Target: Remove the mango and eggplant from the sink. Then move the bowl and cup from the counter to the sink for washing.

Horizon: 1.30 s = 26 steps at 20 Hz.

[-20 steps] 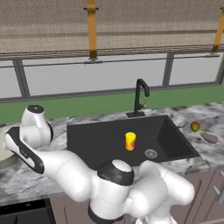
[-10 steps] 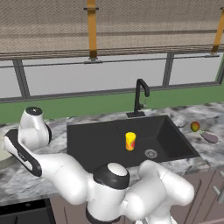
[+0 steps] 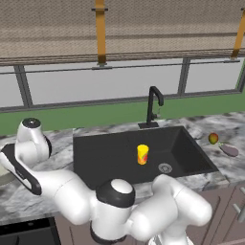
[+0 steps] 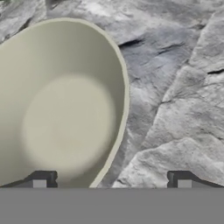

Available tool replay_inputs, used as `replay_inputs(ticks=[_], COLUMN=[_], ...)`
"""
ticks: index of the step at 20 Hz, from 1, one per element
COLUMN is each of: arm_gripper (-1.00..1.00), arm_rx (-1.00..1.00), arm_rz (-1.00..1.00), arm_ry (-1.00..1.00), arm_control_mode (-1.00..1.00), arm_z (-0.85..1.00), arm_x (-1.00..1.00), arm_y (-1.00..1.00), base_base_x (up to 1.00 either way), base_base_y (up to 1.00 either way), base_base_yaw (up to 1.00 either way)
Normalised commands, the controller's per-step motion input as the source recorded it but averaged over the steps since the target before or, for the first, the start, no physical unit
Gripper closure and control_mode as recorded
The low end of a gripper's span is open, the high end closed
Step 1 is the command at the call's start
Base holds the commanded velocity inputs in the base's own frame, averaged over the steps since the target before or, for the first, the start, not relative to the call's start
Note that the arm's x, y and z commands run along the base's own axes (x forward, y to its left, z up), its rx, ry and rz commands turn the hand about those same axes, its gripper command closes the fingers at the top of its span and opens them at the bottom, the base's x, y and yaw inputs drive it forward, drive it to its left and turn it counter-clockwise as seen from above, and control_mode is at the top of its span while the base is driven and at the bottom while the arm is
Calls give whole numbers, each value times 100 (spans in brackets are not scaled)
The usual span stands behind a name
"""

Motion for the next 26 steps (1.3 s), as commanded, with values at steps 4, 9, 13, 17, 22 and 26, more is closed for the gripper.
replay_inputs(ticks=[4, 9, 13, 17, 22, 26], arm_gripper=[-100, -100, -100, -100, 100, 100], arm_rx=[0, 0, 0, 0, 0, 0], arm_rz=[-13, -13, -11, -10, -8, -7], arm_ry=[2, 1, 2, 14, 27, 32], arm_control_mode=[-100, -100, -100, -100, -100, -100], arm_z=[-8, -12, -12, -18, -21, -19], arm_x=[17, 21, 18, 10, 7, 7], arm_y=[13, 16, 16, 17, 11, 6], base_base_x=[0, 0, 0, 0, 0, 0], base_base_y=[0, 0, 0, 0, 0, 0], base_base_yaw=[0, 0, 0, 0, 0, 0])
